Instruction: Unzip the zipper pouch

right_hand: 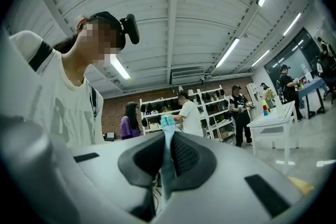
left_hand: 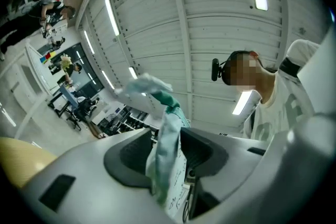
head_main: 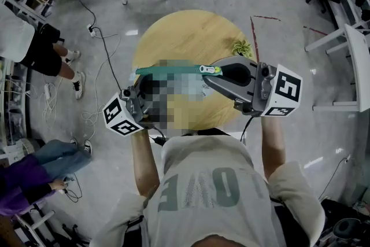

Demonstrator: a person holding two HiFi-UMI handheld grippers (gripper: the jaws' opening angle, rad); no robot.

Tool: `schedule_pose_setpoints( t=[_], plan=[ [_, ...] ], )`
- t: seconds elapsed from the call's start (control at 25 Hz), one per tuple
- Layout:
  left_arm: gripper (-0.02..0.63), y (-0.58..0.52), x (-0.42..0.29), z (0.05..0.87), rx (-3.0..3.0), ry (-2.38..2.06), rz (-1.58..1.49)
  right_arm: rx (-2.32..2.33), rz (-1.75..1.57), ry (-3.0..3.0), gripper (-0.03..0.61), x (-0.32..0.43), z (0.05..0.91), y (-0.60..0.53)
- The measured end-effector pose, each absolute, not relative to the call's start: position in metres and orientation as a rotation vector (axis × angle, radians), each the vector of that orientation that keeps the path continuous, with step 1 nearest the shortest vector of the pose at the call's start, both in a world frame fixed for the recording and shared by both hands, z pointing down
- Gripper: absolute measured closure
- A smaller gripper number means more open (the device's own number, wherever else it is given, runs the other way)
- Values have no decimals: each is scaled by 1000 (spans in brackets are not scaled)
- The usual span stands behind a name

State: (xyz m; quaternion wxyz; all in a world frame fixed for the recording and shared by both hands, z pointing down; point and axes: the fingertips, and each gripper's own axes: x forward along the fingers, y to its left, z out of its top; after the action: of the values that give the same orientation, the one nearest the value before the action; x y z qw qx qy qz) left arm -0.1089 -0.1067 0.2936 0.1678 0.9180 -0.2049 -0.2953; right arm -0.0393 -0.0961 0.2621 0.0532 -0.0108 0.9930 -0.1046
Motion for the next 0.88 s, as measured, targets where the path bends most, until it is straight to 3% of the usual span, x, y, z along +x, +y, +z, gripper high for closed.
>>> schedule_pose_setpoints(
  t=[0.08, 0.2, 0.36, 0.48, 0.88],
  plan=[
    [407, -113, -121, 302, 2597, -695, -790, -90, -286, 3042, 543, -39, 265, -98],
    [367, -121, -154, 321, 2538, -917, -735, -254, -195, 3077, 545, -37, 272, -102],
    [364, -133, -192, 345, 2406, -1242, -623, -522, 0, 3118, 545, -26, 279, -114],
    [364, -140, -182, 330, 2399, -1293, -579, -674, 195, 3127, 545, -18, 274, -124],
    [364, -123, -62, 277, 2505, -777, -559, -829, 461, 3166, 545, -20, 292, -121]
  ],
)
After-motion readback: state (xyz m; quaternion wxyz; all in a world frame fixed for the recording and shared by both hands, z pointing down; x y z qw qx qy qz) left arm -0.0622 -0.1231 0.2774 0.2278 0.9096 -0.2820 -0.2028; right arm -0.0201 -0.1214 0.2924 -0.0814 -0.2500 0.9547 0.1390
